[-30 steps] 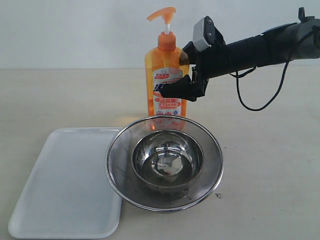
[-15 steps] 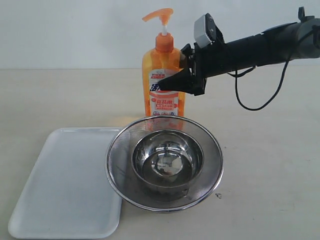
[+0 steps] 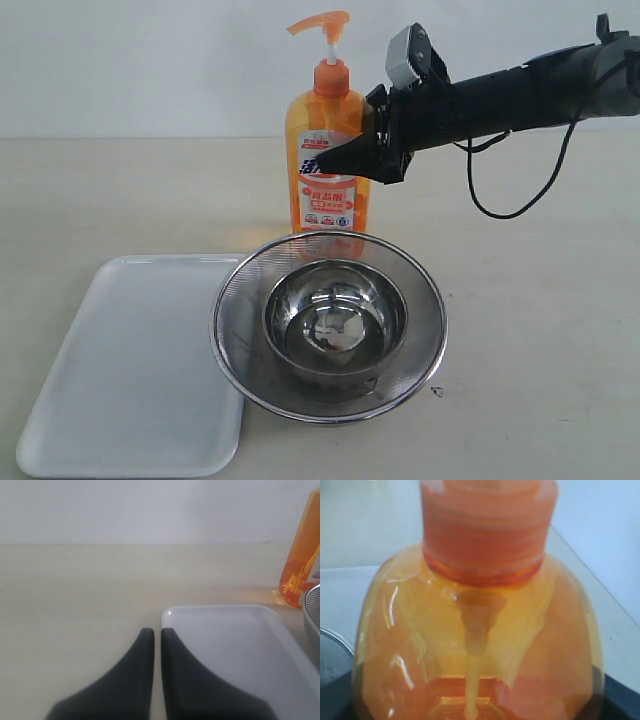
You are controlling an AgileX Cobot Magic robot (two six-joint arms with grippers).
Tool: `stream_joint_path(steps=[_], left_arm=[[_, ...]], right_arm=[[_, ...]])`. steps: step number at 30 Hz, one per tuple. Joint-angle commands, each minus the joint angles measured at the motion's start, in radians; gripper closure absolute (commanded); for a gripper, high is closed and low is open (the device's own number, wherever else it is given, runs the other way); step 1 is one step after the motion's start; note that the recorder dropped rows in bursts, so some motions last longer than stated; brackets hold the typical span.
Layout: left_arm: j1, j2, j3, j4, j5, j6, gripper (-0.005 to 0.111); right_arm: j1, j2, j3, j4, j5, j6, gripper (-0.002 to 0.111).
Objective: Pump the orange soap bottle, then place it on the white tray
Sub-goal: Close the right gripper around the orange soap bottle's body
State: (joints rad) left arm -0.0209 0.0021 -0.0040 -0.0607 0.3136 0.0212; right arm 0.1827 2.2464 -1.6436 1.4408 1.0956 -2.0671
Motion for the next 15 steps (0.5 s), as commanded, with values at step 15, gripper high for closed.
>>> stream_joint_path(steps=[15], left_arm=[[0.002,-0.002,0.004,-0.007,-0.002,-0.004,0.102]], right_arm=[[-0.021,-0.043,-0.004,0.03,-0.145,-0.002,0.108]])
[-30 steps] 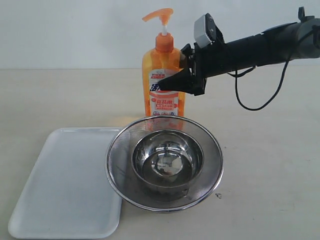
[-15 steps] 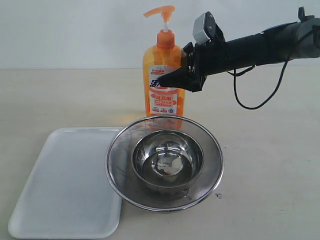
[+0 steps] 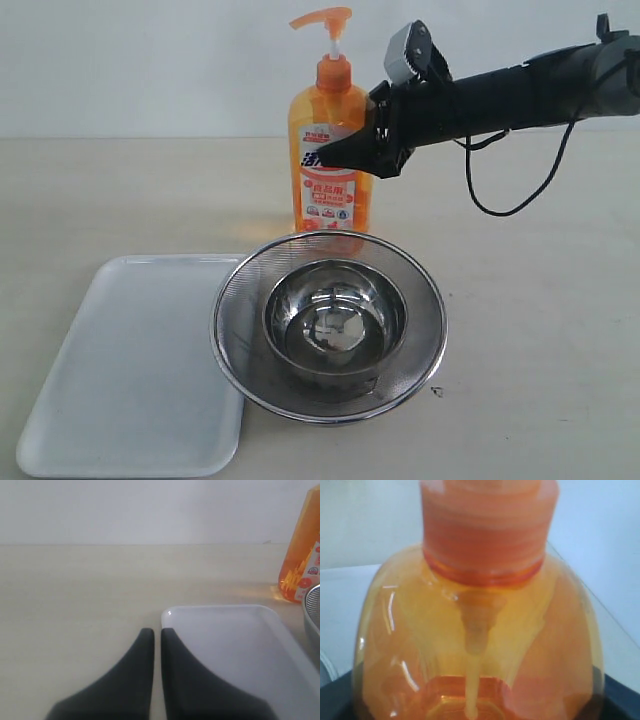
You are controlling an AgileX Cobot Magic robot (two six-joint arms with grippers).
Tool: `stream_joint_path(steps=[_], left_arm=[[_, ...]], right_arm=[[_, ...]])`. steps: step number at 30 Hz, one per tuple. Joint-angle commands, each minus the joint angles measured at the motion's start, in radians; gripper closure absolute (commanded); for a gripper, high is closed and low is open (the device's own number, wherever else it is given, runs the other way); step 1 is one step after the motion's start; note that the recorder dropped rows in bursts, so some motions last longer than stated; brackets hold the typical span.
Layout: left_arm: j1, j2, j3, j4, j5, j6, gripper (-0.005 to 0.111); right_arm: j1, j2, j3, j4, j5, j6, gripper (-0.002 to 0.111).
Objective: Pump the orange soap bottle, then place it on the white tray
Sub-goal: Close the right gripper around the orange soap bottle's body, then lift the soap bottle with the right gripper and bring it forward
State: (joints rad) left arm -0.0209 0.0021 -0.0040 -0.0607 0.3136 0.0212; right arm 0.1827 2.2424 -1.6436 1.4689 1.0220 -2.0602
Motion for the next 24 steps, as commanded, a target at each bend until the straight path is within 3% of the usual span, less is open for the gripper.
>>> stream_joint_path(steps=[1,14,19,24], left_arm=[[0.002,-0.002,0.004,-0.007,-0.002,-0.004,0.102],[0.002,-0.002,0.004,-0.008,-0.004,-0.004,0.102],[0.002,-0.002,0.004,0.031,-0.03,-0.004,0.102],[0.002,-0.002,0.004,0.061,-0.154,-0.004,0.102]], right_arm=[[-0.025,-0.049,-0.004,0.002,-0.08,-0.009,0.108],[-0.119,-0.242,-0.004,-0.053,-0.164,0.075,0.108],[-0.139,-0.311,-0.004,-0.319,-0.219,0.29,0.109],[-0.141,-0.381,-0.004,-0.607,-0.189,0.586,0.109]])
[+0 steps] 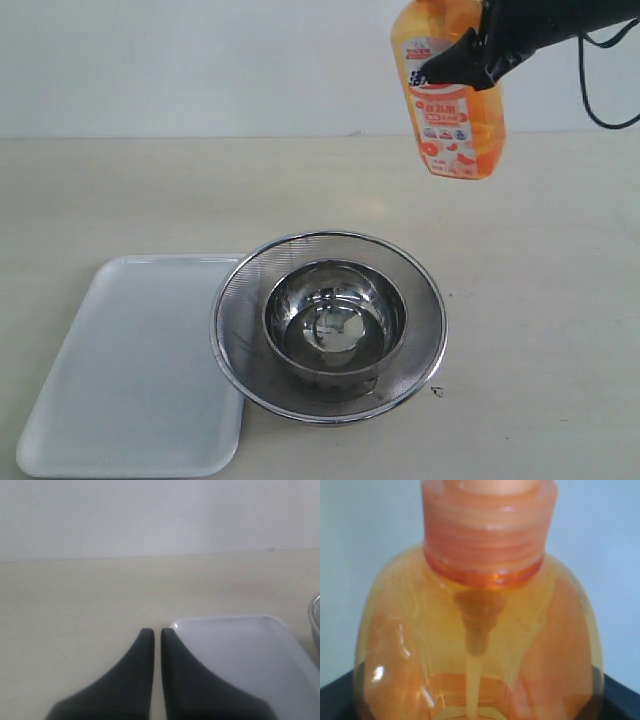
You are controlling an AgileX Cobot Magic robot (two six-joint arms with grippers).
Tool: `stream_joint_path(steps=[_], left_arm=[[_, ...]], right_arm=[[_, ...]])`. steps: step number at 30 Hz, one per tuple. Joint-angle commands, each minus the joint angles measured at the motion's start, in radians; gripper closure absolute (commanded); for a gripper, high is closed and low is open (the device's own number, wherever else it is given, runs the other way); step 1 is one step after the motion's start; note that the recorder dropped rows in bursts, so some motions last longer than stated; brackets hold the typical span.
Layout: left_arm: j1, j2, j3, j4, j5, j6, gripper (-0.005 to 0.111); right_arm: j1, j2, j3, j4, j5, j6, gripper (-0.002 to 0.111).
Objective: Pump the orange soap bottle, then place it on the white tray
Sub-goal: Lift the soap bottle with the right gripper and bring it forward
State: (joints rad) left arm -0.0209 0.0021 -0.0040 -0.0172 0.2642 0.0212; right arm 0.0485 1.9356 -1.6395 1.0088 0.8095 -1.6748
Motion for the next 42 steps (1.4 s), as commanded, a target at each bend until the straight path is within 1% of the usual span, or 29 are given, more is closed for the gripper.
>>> stream_joint_path(steps=[1,6,10,13,16,20,22,25,29,30,32,35,37,40,41,42], left_arm=[[0.002,-0.002,0.004,0.017,-0.122,-0.004,0.102],[0.002,-0.002,0.004,0.017,-0.185,-0.004,0.102],[0.002,-0.002,0.004,0.017,-0.189,-0.002,0.102],[0.002,-0.002,0.004,0.017,-0.189,-0.002,0.102],[0.002,-0.002,0.004,0.017,-0.189,-0.002,0.102],[0.002,-0.002,0.004,0.017,-0.189,-0.002,0.102],[0.002,-0.002,0.004,0.017,-0.189,-0.002,0.102],[0.002,-0.002,0.004,0.017,-0.189,-0.002,0.102],[0.002,-0.002,0.004,0.017,-0.189,-0.002,0.102],[0.002,-0.002,0.004,0.017,-0.197,-0.002,0.102],[0.002,-0.002,0.004,0.017,-0.235,-0.002,0.102],[0.0,-0.002,0.004,0.017,-0.291,-0.006,0.102],[0.0,-0.002,0.004,0.017,-0.302,-0.006,0.102],[0.0,-0.002,0.004,-0.003,-0.303,-0.006,0.102],[0.0,-0.002,0.004,-0.023,-0.303,-0.006,0.102],[0.0,-0.002,0.004,-0.042,-0.303,-0.014,0.102]], right_arm=[[-0.007,-0.086,-0.008,-0.17,0.037,0.249,0.109],[-0.007,-0.163,0.021,-0.233,0.041,0.404,0.109],[-0.007,-0.217,0.065,-0.311,0.019,0.429,0.109],[-0.007,-0.271,0.137,-0.323,-0.03,0.429,0.109],[-0.007,-0.354,0.247,-0.321,-0.135,0.429,0.109],[-0.007,-0.482,0.403,-0.314,-0.318,0.458,0.109],[-0.007,-0.544,0.471,-0.265,-0.415,0.498,0.109],[-0.007,-0.612,0.556,-0.166,-0.504,0.5,0.109],[0.019,-0.672,0.679,-0.125,-0.625,0.495,0.109],[0.062,-0.699,0.761,-0.125,-0.724,0.495,0.109],[0.12,-0.72,0.84,-0.125,-0.845,0.497,0.109],[0.247,-0.745,0.964,-0.127,-1.036,0.526,0.109],[0.328,-0.75,1.044,-0.133,-1.159,0.564,0.109],[0.441,-0.75,1.142,-0.156,-1.347,0.658,0.109],[0.499,-0.75,1.204,-0.198,-1.453,0.759,0.109],[0.528,-0.75,1.246,-0.23,-1.494,0.823,0.109]])
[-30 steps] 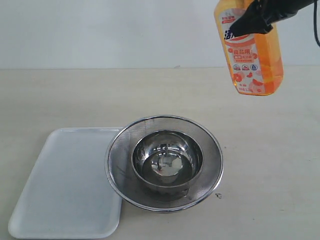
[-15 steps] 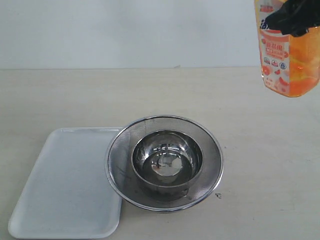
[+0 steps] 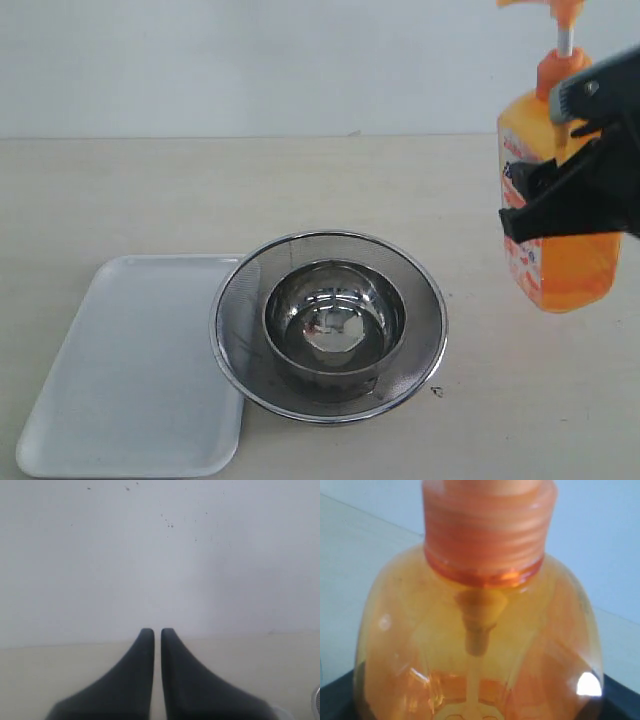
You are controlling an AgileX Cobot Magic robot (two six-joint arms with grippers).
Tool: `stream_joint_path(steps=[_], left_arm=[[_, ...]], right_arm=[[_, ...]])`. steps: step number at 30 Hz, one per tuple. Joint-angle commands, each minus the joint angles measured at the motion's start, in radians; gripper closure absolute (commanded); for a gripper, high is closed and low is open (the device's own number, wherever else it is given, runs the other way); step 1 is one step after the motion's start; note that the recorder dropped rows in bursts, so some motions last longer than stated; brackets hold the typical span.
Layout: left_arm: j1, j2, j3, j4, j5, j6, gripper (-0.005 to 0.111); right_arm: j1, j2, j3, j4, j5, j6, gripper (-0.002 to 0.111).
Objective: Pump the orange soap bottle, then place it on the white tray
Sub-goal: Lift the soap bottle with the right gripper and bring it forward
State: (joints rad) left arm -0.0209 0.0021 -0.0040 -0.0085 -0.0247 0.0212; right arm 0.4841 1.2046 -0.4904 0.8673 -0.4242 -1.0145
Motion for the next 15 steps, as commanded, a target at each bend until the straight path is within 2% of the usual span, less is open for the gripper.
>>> stream_joint_path(steps=[1,3,4,7,10,15], left_arm=[[0.0,-0.002,0.004,-0.07,-0.018,-0.052,0.102],[0.0,-0.002,0.004,-0.089,-0.061,-0.145,0.102],[0.0,-0.002,0.004,-0.089,-0.054,-0.219,0.102],[0.0,-0.002,-0.034,-0.089,0.008,-0.29,0.102],[0.0,-0.002,-0.091,-0.089,0.101,-0.294,0.102],[0.0,0.029,-0.17,-0.089,0.149,-0.292,0.102]], right_arm=[[0.108,-0.019,0.125,-0.105,-0.291,0.21,0.109],[0.108,-0.019,0.177,-0.181,-0.303,0.301,0.109],[0.108,-0.019,0.193,-0.29,-0.305,0.351,0.109],[0.108,-0.005,0.199,-0.473,-0.302,0.396,0.109],[0.108,-0.005,0.199,-0.502,-0.301,0.396,0.109],[0.108,-0.005,0.199,-0.523,-0.26,0.396,0.109]])
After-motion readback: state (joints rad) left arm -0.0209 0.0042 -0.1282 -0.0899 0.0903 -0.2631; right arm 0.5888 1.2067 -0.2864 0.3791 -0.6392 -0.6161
